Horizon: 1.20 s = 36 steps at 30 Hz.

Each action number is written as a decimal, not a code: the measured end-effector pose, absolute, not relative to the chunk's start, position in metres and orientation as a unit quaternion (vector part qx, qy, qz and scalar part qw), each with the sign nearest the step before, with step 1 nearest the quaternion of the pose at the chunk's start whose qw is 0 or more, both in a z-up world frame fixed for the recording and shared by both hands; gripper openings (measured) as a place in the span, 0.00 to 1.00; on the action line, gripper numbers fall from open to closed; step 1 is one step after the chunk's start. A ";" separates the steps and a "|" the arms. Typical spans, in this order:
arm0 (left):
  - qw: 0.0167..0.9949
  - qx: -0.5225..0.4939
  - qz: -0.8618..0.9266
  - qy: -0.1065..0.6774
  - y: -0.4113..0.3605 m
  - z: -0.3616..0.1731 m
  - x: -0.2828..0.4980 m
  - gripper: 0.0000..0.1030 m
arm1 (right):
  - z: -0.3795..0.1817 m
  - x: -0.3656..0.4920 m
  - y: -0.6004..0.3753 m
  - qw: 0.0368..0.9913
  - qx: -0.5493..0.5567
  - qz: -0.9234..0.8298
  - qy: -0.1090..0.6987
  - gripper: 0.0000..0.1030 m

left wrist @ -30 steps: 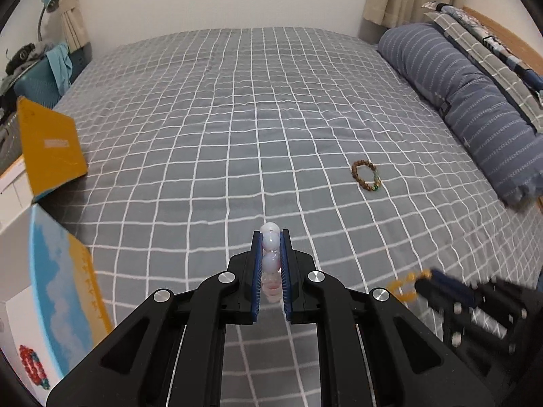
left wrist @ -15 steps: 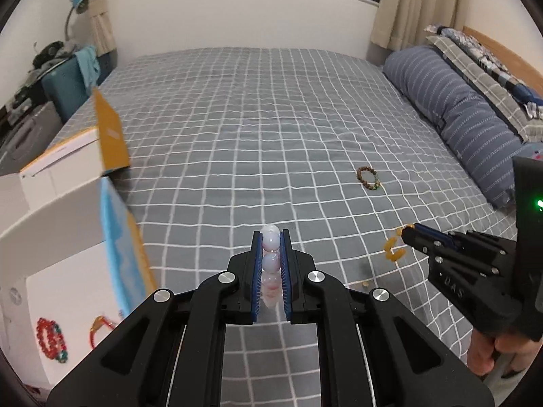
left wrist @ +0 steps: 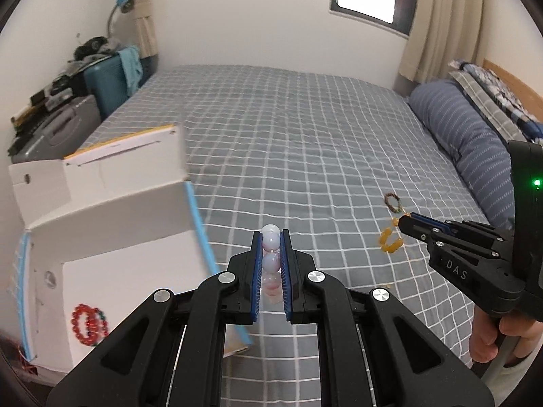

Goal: Organize jewelry
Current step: 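Carry the pink-white and amber bracelets with both tools into the box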

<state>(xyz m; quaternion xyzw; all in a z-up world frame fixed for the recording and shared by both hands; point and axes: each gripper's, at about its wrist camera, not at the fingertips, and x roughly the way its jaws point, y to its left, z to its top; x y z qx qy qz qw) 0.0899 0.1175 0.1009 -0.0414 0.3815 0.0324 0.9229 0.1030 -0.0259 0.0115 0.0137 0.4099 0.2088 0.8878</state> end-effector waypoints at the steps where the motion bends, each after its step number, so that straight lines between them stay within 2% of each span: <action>1: 0.923 -0.043 0.037 0.380 0.123 0.103 0.087 0.09 | 0.015 0.102 -0.020 0.886 0.015 0.219 0.408 0.09; 9: 0.923 -0.062 0.104 0.365 0.187 0.124 0.051 0.09 | 0.039 0.093 0.041 0.868 0.006 0.295 0.399 0.09; 17: 0.911 -0.091 0.155 0.371 0.249 0.110 0.022 0.09 | 0.045 0.078 0.117 0.845 -0.027 0.355 0.399 0.09; 28: 0.889 -0.126 0.194 0.395 0.320 0.072 0.009 0.09 | 0.011 0.068 0.190 0.810 -0.046 0.394 0.432 0.09; 36: 0.878 -0.143 0.175 0.423 0.335 0.035 0.014 0.09 | -0.023 0.065 0.222 0.801 -0.066 0.379 0.459 0.09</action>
